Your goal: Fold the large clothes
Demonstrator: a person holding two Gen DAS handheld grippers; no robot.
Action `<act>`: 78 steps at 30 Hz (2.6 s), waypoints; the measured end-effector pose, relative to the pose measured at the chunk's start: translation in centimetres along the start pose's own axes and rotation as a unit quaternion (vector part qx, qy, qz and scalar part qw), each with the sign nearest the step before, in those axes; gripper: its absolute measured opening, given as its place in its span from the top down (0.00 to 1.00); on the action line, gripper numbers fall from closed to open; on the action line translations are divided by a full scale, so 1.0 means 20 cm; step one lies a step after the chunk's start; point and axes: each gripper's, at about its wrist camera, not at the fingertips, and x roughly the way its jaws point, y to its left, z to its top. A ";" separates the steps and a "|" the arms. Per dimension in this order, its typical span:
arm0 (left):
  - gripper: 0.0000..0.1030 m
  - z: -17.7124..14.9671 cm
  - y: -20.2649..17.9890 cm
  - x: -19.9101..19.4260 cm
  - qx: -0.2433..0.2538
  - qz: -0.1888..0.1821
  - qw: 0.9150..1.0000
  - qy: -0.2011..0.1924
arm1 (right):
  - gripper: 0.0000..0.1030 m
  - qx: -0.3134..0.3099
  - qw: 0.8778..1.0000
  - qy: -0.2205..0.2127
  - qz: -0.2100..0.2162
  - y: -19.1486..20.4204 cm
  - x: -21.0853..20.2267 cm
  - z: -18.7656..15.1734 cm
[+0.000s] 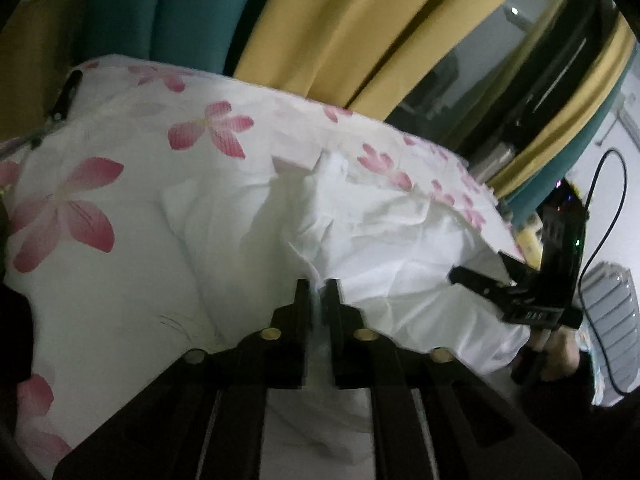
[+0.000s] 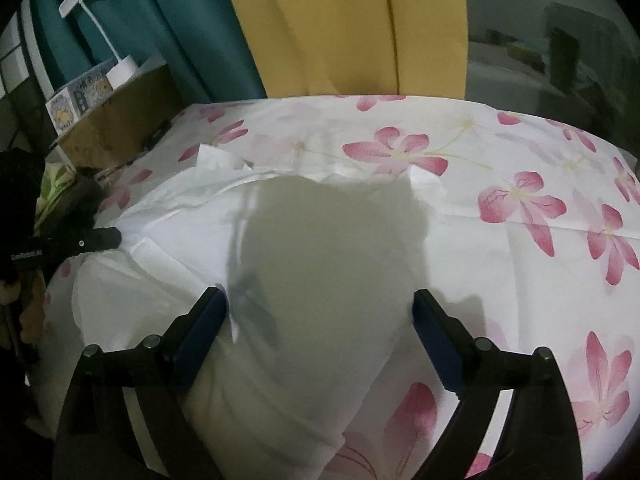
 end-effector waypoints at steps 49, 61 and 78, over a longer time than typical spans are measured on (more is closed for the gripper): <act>0.34 -0.14 0.19 -0.09 -0.060 0.034 0.998 0.005 | 0.09 0.002 0.999 -0.047 -0.025 0.00 -0.41 -0.11; 0.32 0.00 0.20 0.11 -0.063 -0.062 0.996 0.020 | 0.08 0.041 0.999 -0.029 -0.012 -0.14 -0.25 -0.07; 0.26 0.03 0.00 0.30 -0.007 -0.159 0.985 0.070 | 0.08 0.017 1.000 0.011 0.005 -0.10 0.01 -0.08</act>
